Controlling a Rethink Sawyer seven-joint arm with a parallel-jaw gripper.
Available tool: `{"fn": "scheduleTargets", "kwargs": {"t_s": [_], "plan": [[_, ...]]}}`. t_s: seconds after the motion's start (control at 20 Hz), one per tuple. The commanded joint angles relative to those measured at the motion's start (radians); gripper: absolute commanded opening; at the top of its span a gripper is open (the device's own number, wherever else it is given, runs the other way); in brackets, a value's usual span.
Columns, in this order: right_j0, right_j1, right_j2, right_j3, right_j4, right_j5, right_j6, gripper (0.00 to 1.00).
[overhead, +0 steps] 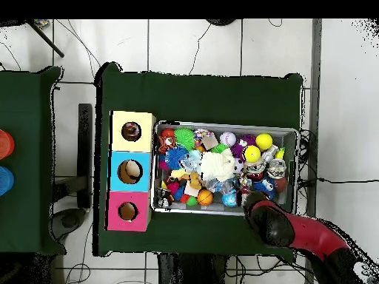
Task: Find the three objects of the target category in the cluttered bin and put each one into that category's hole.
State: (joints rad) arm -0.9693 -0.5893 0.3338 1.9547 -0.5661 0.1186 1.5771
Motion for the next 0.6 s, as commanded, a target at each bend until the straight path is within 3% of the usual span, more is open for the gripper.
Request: {"fn": "scheduleTargets", "kwargs": {"t_s": [0.05, 0.35, 0.4, 0.6], "plan": [[-0.010, -0.004, -0.024, -0.096, -0.041, -0.027, 0.071, 1.00], [0.016, -0.008, -0.053, -0.111, -0.051, -0.057, 0.081, 1.00], [0.016, -0.008, -0.053, -0.108, -0.046, -0.063, 0.084, 0.00], [0.005, -0.008, -0.042, -0.098, -0.048, -0.075, 0.083, 0.00]]}}
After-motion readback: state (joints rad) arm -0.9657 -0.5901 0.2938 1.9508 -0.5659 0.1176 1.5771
